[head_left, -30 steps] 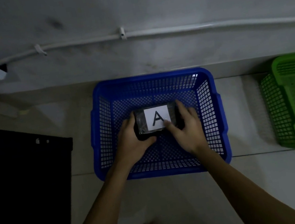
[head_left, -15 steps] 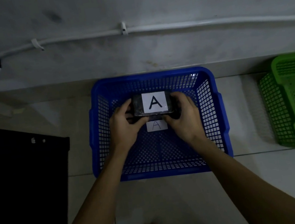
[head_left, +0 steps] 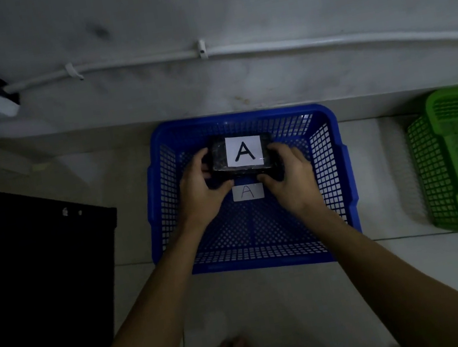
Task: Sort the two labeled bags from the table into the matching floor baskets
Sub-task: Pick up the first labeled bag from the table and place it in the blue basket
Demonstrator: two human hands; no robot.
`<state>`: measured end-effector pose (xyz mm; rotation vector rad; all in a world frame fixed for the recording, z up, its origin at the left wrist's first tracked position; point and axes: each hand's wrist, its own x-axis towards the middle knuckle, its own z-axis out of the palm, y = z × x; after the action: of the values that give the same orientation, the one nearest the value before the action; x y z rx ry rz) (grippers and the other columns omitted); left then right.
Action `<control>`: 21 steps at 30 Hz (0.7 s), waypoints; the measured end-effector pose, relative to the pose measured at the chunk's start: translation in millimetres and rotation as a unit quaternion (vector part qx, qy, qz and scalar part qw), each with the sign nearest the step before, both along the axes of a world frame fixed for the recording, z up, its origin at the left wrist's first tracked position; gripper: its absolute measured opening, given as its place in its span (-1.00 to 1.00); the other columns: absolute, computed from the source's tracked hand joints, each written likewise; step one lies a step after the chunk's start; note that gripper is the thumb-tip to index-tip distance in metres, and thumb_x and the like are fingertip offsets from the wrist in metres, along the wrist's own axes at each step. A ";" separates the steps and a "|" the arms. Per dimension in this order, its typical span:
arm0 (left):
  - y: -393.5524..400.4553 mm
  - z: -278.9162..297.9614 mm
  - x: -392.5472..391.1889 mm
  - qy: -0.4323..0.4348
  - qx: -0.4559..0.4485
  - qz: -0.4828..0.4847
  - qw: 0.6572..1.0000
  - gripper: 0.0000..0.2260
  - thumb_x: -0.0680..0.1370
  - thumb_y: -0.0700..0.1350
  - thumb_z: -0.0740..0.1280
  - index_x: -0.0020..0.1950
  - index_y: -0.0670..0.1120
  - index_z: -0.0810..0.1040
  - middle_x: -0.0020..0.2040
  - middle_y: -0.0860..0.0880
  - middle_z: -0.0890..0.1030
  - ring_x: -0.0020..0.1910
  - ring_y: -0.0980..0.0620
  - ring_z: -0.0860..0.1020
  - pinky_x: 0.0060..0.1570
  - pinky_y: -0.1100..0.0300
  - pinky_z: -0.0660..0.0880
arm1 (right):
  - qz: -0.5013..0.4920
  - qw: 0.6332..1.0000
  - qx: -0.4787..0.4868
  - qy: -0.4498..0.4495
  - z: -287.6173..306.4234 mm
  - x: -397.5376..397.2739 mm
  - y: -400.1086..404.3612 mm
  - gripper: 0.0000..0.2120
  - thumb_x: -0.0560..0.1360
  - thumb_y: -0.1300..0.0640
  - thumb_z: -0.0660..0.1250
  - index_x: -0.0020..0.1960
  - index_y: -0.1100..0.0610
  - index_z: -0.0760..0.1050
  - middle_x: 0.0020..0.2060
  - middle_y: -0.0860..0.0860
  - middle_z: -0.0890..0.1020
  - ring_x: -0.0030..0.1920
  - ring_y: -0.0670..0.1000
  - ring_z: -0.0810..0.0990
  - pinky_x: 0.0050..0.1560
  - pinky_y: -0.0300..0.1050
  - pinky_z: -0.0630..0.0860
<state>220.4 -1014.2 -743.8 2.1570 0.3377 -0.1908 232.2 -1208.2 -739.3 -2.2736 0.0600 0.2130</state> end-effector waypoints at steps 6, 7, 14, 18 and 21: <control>-7.3 80.5 -37.9 0.085 0.024 -0.029 0.996 -0.39 0.58 -0.04 0.42 0.58 -0.05 0.29 0.43 -0.15 0.43 0.37 -0.06 0.44 0.32 0.16 0.37 | 0.086 0.992 -0.072 0.058 77.7 -28.8 -14.2 -0.39 0.54 0.01 0.41 0.51 0.14 0.31 0.35 0.21 0.46 0.28 0.22 0.51 0.28 0.15 0.54; -10.2 102.1 -44.2 0.092 0.024 -0.037 0.995 -0.43 0.59 -0.03 0.40 0.57 -0.05 0.30 0.41 -0.15 0.44 0.35 -0.06 0.45 0.29 0.18 0.36 | 0.096 0.990 -0.084 0.063 100.6 -33.8 -17.1 -0.39 0.54 -0.04 0.38 0.51 0.13 0.31 0.36 0.21 0.46 0.28 0.23 0.51 0.24 0.21 0.55; -25.8 309.2 -79.1 0.075 0.001 -0.059 0.995 -0.58 0.62 -0.06 0.36 0.46 -0.10 0.46 0.32 -0.15 0.53 0.27 -0.05 0.52 0.24 0.16 0.45 | 0.100 0.988 -0.087 0.073 317.3 -60.6 -23.8 -0.45 0.58 -0.05 0.34 0.48 0.16 0.36 0.32 0.18 0.51 0.25 0.22 0.54 0.20 0.12 0.54; -24.6 450.1 -100.1 0.058 -0.006 -0.065 0.996 -0.64 0.62 -0.08 0.35 0.42 -0.08 0.50 0.26 -0.12 0.56 0.18 0.03 0.54 0.10 0.29 0.46 | 0.099 0.989 -0.073 0.079 457.2 -83.2 -19.4 -0.50 0.59 -0.05 0.33 0.45 0.15 0.42 0.32 0.15 0.52 0.28 0.20 0.53 0.24 0.07 0.50; -17.2 548.1 -117.2 0.046 -0.009 -0.071 0.996 -0.66 0.62 -0.13 0.35 0.40 -0.11 0.52 0.27 -0.12 0.56 0.17 0.13 0.48 -0.04 0.64 0.32 | 0.093 0.991 -0.056 0.077 553.5 -105.6 -15.4 -0.51 0.59 -0.07 0.32 0.44 0.13 0.43 0.31 0.12 0.53 0.28 0.15 0.53 0.23 0.01 0.48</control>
<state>103.2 -1031.4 -195.7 2.1593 0.2349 -0.3740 126.6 -1223.6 -185.8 -2.3713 -0.0612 0.4939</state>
